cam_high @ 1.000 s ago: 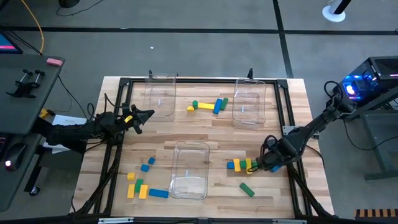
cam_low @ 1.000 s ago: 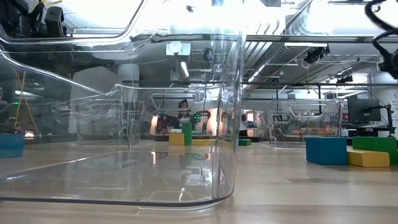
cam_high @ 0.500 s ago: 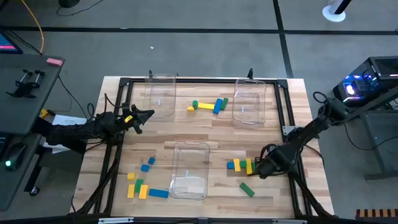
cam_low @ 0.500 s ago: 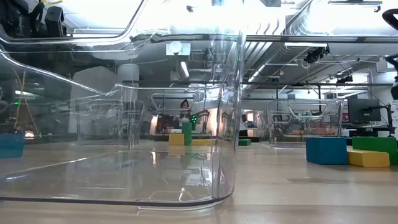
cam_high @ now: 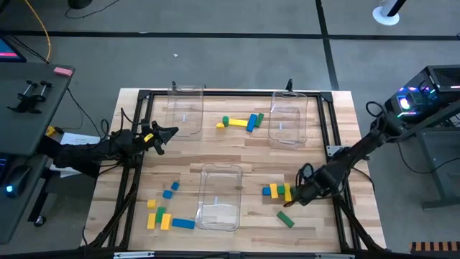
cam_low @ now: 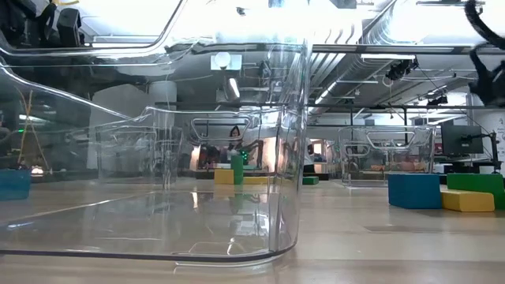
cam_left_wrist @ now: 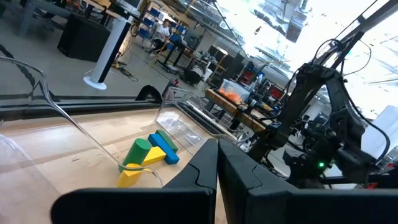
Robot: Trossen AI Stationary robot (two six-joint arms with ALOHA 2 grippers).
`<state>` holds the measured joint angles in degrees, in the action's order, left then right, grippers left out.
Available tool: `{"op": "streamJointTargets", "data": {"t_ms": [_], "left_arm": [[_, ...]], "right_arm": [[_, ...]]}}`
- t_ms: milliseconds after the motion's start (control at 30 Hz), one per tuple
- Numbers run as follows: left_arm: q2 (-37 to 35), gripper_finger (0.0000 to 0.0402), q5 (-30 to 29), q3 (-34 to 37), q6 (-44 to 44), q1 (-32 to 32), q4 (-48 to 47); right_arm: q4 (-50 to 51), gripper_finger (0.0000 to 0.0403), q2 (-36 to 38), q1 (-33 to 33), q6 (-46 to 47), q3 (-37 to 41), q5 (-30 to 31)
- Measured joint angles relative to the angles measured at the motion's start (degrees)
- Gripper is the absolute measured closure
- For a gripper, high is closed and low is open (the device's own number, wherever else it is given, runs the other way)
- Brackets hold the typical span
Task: Sort blocks
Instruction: Put the blue block into the top right transparent bin
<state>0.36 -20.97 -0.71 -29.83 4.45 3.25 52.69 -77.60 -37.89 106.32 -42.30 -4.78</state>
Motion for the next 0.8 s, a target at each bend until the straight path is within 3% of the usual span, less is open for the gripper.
{"op": "streamJointTargets", "data": {"t_ms": [300, 467, 633, 800], "left_arm": [[0.00, 0.0401, 0.02, 0.00, -0.02, 0.00, 0.00], [0.00, 0.0401, 0.00, 0.00, 0.00, 0.00, -0.02], [0.00, 0.0401, 0.00, 0.00, -0.02, 0.00, 0.00], [0.00, 0.0401, 0.00, 0.00, -0.01, 0.00, 0.00]], "right_arm": [[14.66, 0.0204, 3.06, 5.86, -38.76, -4.02, -2.77], [11.86, 0.0204, 2.11, 14.29, -57.88, -0.91, -2.43], [12.03, 0.0204, 0.06, 22.92, -71.86, 0.07, 3.64], [10.49, 0.0204, -1.75, 27.97, -85.65, 0.07, 2.89]]}}
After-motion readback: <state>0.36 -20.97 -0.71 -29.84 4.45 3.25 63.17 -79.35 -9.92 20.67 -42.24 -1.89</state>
